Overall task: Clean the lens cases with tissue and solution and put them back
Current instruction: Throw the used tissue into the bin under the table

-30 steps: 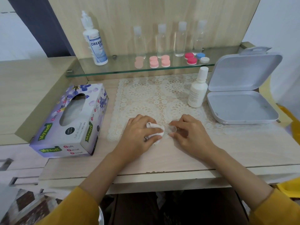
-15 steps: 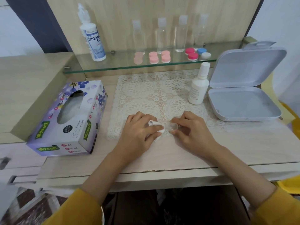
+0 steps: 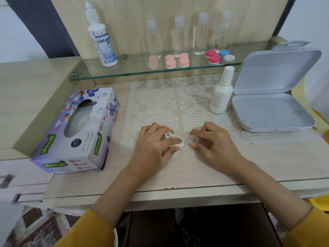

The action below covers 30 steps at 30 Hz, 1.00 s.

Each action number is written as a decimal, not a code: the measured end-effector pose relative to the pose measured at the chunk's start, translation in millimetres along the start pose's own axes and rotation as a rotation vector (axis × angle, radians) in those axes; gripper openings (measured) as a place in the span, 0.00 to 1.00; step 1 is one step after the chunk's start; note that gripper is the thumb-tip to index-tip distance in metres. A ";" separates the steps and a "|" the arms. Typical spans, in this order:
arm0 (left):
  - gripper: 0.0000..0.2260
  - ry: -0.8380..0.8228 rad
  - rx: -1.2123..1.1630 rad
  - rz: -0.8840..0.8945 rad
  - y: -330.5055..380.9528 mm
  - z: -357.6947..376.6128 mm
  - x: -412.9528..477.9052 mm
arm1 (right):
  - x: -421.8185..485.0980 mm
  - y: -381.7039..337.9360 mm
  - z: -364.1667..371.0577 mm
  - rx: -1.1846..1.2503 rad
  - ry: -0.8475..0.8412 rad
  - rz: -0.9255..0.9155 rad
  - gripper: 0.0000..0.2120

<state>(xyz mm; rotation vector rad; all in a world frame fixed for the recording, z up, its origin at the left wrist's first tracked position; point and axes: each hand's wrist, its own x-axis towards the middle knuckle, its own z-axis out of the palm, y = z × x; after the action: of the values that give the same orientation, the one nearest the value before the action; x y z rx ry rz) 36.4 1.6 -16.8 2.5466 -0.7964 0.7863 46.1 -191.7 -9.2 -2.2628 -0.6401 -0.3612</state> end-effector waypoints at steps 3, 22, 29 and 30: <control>0.07 -0.030 -0.038 -0.003 -1.3 0.5 0.9 | -0.6 0.6 1.0 0.000 0.014 -0.003 0.07; 0.06 -0.005 -0.044 -0.012 2.3 2.0 1.6 | -0.7 0.8 3.3 -0.068 0.013 -0.025 0.06; 0.07 0.028 0.031 -0.003 4.5 4.5 1.4 | -0.6 -0.8 3.5 -0.074 -0.012 -0.013 0.07; 0.06 0.039 0.029 0.001 4.6 4.0 1.1 | -0.6 -0.9 3.4 -0.067 -0.009 -0.010 0.07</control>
<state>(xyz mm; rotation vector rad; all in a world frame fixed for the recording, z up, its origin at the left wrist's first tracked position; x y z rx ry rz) 35.9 -4.3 -18.5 2.5482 -0.7801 0.8507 45.3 -188.9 -11.2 -2.3273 -0.6529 -0.3824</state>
